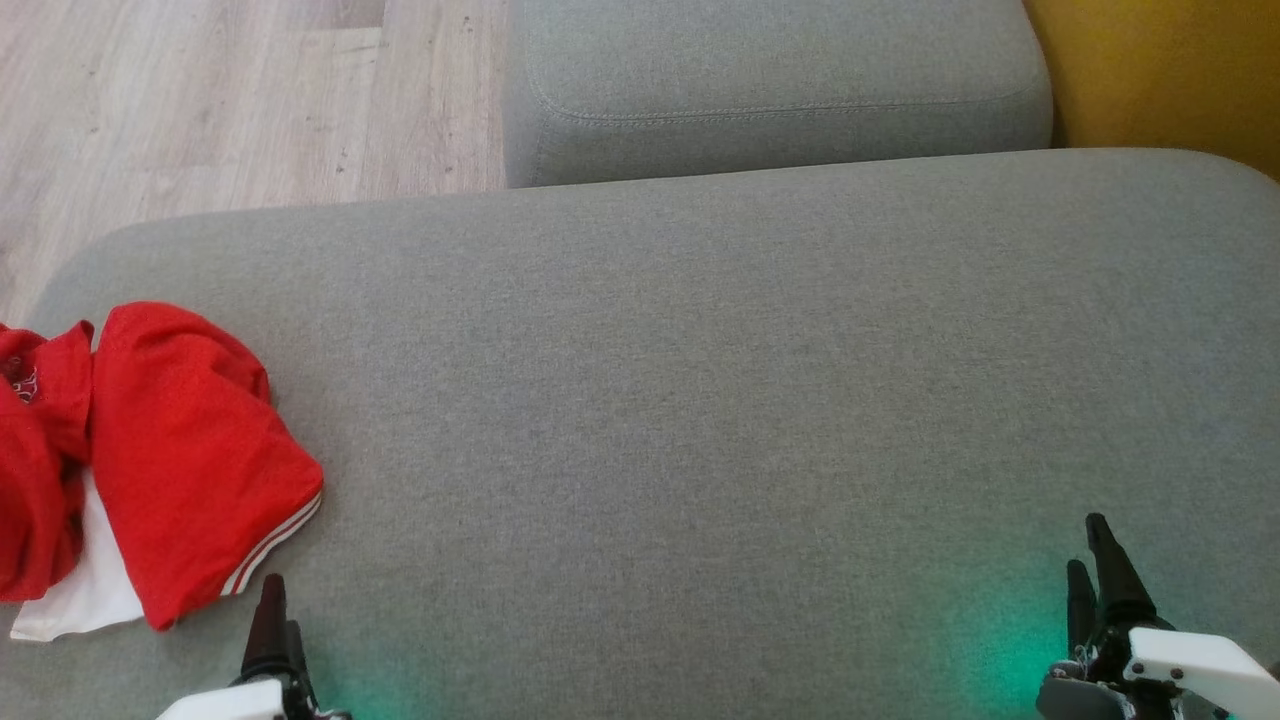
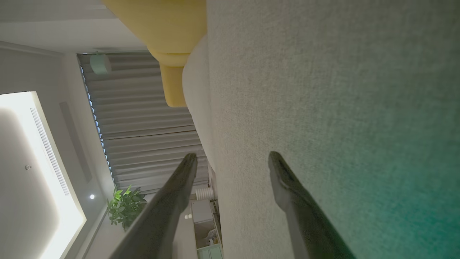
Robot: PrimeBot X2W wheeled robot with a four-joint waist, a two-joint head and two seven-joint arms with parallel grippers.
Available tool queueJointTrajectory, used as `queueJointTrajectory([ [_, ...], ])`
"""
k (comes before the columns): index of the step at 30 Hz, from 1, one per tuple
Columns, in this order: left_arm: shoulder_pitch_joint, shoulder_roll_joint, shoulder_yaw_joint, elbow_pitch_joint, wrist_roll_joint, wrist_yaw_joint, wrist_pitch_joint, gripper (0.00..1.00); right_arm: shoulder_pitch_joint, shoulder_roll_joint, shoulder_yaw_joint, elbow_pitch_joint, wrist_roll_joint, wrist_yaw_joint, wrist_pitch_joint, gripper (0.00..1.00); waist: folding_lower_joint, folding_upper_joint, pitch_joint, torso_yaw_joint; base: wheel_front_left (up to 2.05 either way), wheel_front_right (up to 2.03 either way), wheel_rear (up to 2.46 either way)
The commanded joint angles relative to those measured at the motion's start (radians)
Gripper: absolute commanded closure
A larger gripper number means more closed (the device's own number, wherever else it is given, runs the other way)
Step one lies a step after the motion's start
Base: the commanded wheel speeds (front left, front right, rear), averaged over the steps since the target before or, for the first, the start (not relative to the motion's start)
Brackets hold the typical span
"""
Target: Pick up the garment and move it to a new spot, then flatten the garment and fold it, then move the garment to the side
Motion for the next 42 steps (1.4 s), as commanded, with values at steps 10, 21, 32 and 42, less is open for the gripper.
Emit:
queueJointTrajectory([
  [10, -0.044, 0.008, -0.016, -0.081, 0.167, 0.013, -0.036, 0.00, -0.051, -0.008, 0.025, -0.059, -0.159, 0.003, -0.038, 0.00, 0.0000, 0.0000, -0.002, -0.001, 0.00, 0.00, 0.00],
  [21, -0.045, 0.010, -0.064, -0.123, 0.343, 0.050, -0.069, 0.00, -0.052, -0.010, 0.054, -0.087, -0.338, 0.004, -0.071, 0.00, 0.0000, 0.0000, -0.003, -0.003, 0.00, 0.00, 0.00],
  [32, -0.054, 0.012, -0.109, -0.151, 0.481, 0.075, -0.099, 0.00, -0.057, -0.011, 0.083, -0.111, -0.462, 0.006, -0.100, 0.00, 0.0000, 0.0000, -0.001, -0.006, 0.00, 0.00, 0.00],
  [42, -0.062, 0.014, -0.150, -0.170, 0.618, 0.092, -0.128, 0.00, -0.064, -0.013, 0.122, -0.119, -0.585, 0.007, -0.130, 0.00, 0.0000, 0.0000, 0.001, -0.007, 0.00, 0.00, 0.00],
])
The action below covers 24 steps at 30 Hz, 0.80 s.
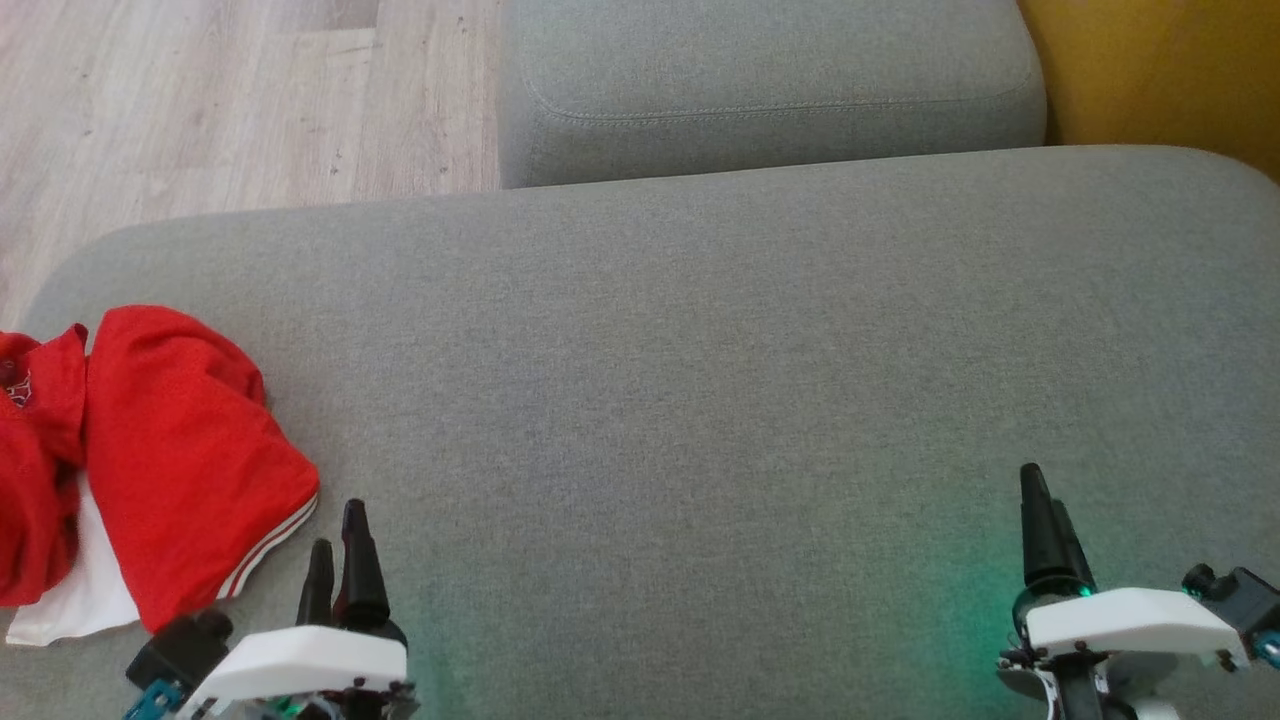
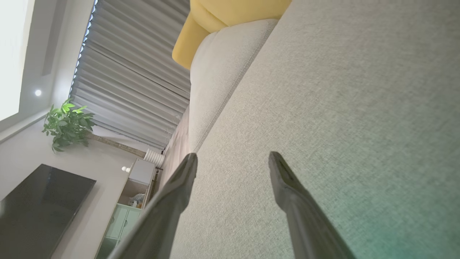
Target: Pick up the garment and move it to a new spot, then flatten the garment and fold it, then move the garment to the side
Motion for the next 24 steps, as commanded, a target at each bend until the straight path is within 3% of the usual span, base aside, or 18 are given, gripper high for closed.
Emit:
queueJointTrajectory([
  [1, -0.051, 0.011, 0.003, -0.043, 0.037, 0.005, -0.016, 0.00, -0.053, -0.011, 0.019, -0.041, -0.034, 0.007, -0.016, 0.00, 0.0000, 0.0000, 0.001, 0.000, 0.00, 0.00, 0.00],
  [24, -0.067, 0.022, -0.083, -0.110, 0.357, 0.054, -0.088, 0.00, -0.072, -0.014, 0.094, -0.072, -0.317, 0.010, -0.087, 0.00, 0.0000, 0.0000, 0.009, -0.008, 0.00, 0.00, 0.00],
])
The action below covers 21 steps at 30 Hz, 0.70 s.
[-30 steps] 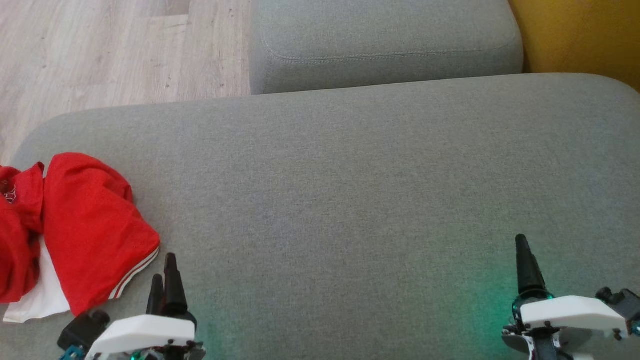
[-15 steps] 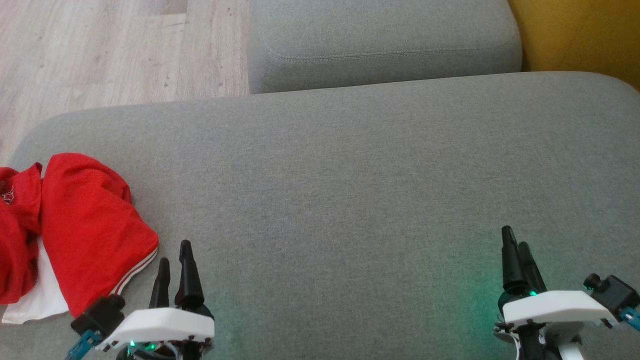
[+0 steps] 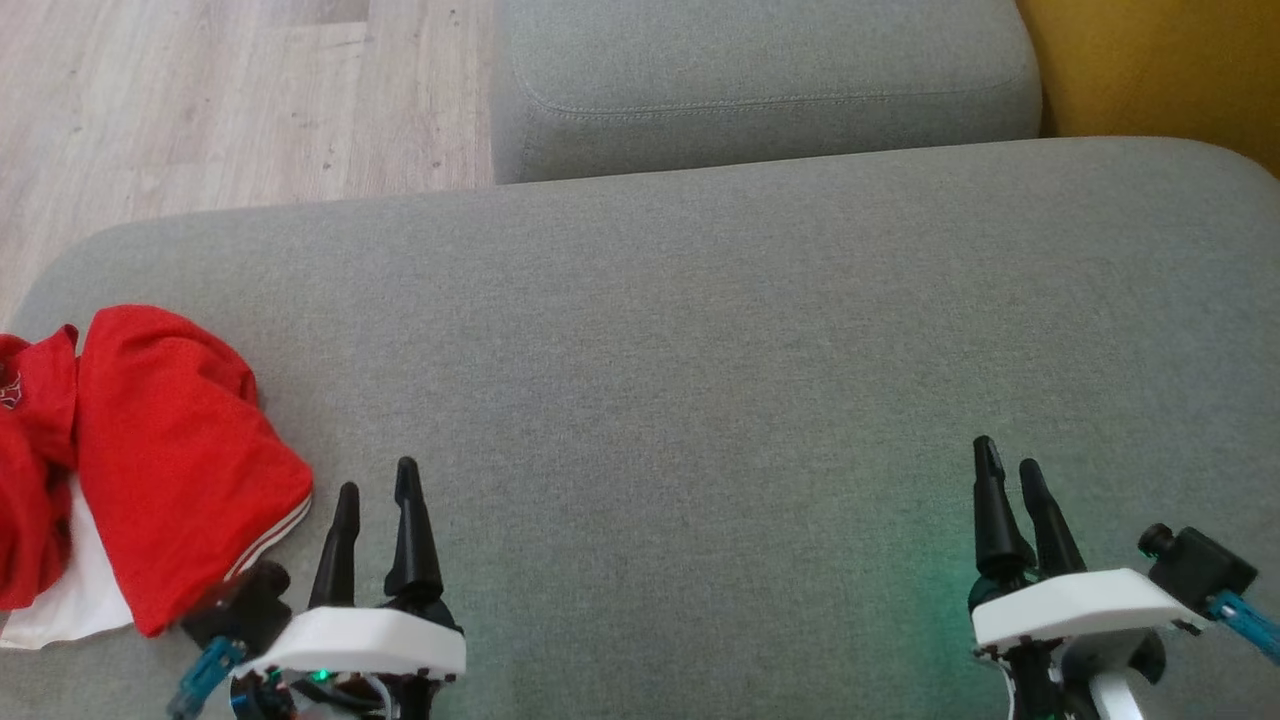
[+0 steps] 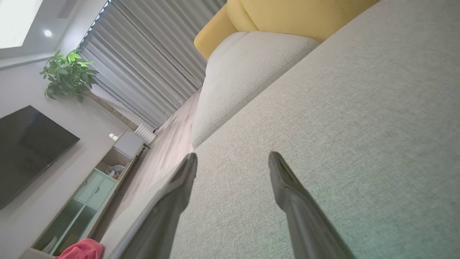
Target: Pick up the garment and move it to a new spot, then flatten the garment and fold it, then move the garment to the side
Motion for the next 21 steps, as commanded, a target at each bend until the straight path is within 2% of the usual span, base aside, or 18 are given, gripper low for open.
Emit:
queueJointTrajectory([
  [1, -0.049, 0.012, 0.009, -0.043, 0.038, 0.012, -0.018, 0.00, -0.052, -0.012, 0.022, -0.040, -0.036, 0.010, -0.015, 0.00, 0.0000, 0.0000, 0.000, 0.000, 0.00, 0.00, 0.00],
  [21, -0.046, 0.010, -0.007, -0.041, 0.242, 0.037, -0.075, 0.00, -0.061, -0.015, 0.052, -0.058, -0.268, 0.012, -0.071, 0.00, 0.0000, 0.0000, -0.002, -0.005, 0.00, 0.00, 0.00],
])
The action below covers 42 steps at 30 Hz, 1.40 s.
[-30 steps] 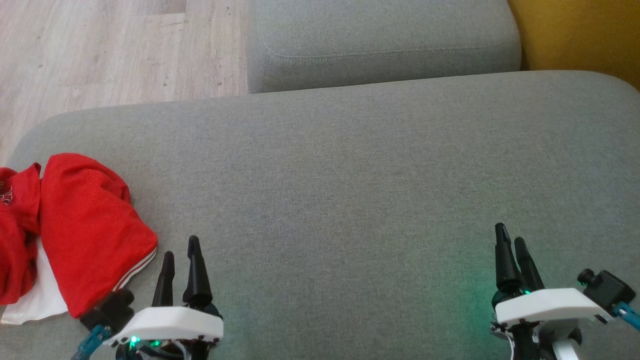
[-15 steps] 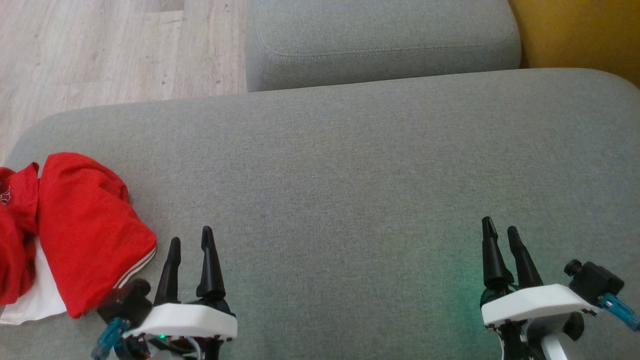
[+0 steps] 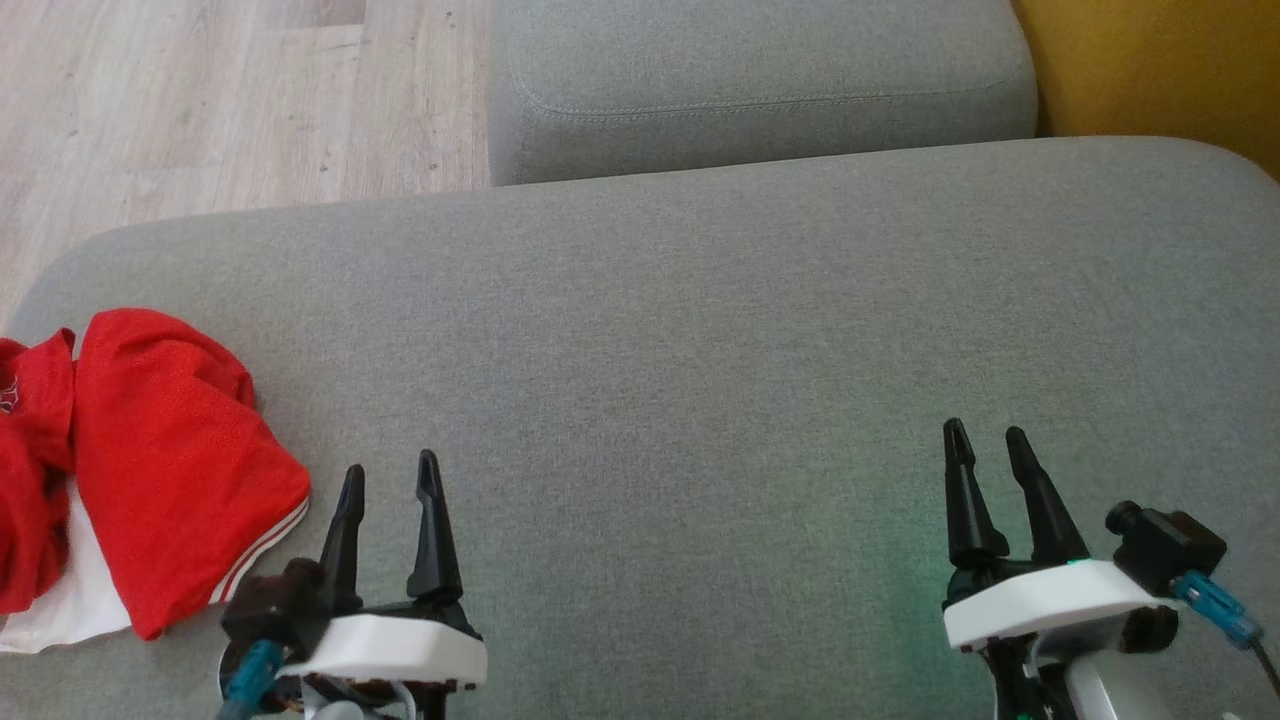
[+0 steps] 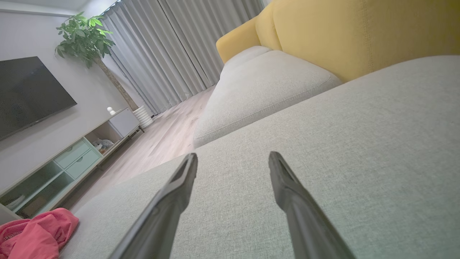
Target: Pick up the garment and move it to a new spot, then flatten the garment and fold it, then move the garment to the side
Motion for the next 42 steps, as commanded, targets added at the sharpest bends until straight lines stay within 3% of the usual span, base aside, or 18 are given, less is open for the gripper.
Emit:
queueJointTrajectory([
  [1, -0.046, 0.005, 0.020, -0.026, 0.041, 0.006, -0.018, 0.00, -0.046, -0.011, 0.024, -0.038, -0.037, 0.009, -0.020, 0.00, 0.0000, 0.0000, 0.000, 0.000, 0.00, 0.00, 0.00],
  [26, -0.048, 0.008, -0.007, 0.023, 0.260, 0.067, -0.092, 0.00, -0.053, -0.014, 0.026, -0.007, -0.341, 0.013, -0.093, 0.00, 0.0000, 0.0000, -0.013, -0.008, 0.00, 0.00, 0.00],
  [42, -0.040, 0.009, 0.016, 0.055, 0.238, 0.078, -0.100, 0.00, -0.048, -0.015, -0.007, 0.019, -0.319, 0.013, -0.101, 0.00, 0.0000, 0.0000, -0.031, -0.008, 0.00, 0.00, 0.00],
])
